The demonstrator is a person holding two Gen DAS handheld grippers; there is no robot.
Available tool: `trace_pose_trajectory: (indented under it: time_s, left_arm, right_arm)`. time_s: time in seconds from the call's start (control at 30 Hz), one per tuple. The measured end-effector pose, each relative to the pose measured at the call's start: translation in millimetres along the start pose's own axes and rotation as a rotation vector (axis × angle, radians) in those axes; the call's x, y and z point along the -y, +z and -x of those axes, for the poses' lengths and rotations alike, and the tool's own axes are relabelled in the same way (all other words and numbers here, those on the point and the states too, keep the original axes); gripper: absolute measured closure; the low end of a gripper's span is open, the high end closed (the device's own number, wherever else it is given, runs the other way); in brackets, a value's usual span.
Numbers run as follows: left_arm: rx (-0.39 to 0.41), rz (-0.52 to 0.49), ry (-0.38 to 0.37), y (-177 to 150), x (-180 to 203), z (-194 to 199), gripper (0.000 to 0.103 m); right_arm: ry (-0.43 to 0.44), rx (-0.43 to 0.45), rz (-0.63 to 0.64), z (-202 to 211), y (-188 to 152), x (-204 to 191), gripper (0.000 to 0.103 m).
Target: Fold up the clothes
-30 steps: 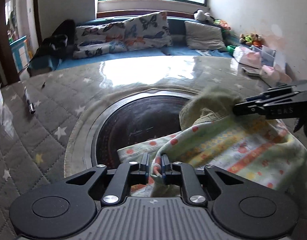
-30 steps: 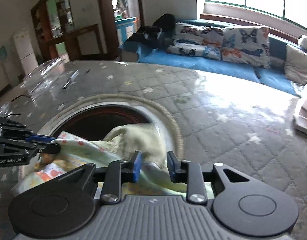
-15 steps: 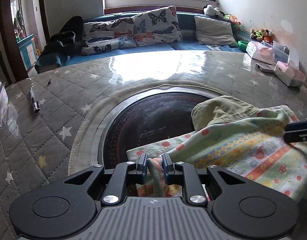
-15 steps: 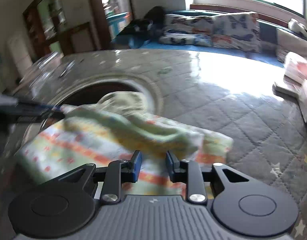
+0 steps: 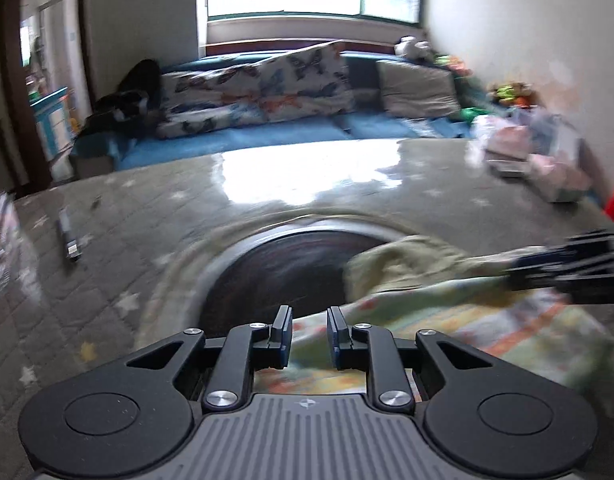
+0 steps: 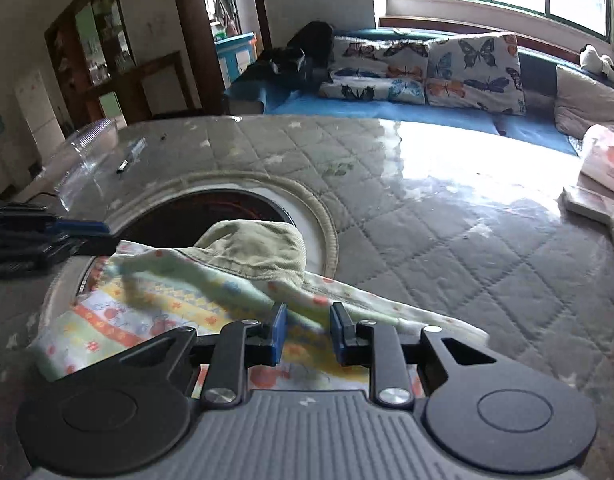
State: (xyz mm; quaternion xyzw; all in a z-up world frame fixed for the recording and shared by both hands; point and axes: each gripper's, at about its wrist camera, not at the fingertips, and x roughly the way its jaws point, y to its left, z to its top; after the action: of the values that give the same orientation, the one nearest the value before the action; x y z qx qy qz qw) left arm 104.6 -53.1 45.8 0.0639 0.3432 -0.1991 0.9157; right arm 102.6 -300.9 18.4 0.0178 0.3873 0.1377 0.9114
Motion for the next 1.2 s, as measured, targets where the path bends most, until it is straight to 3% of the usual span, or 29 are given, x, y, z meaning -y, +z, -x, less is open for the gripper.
trace_pose_trajectory:
  time_s: [0.13,0.33,0.7,0.9,1.2]
  left_arm:
    - [-0.011,-0.021,-0.062,2,24,-8,0.082]
    - [-0.051,0.002,-0.102,5,35,-32,0.082]
    - [-0.081,0.076,-0.073,11,26,-65,0.082]
    - [-0.063,0.106,-0.086,10,24,-49,0.082]
    - [-0.030,0.029,-0.174,-14,55,-4,0.082]
  right_arm:
    - [-0.027,-0.010,-0.025,-20,8,1,0.079]
    - [-0.025,0.014,-0.026,-14,10,-1,0.079]
    - [-0.004,-0.002,0.010,-22,5,-8,0.079]
    - [0.014,0.019,0.030,1,0,-8,0.078]
    - [0.052,0.003,0.078,38,-32,-23,0.078]
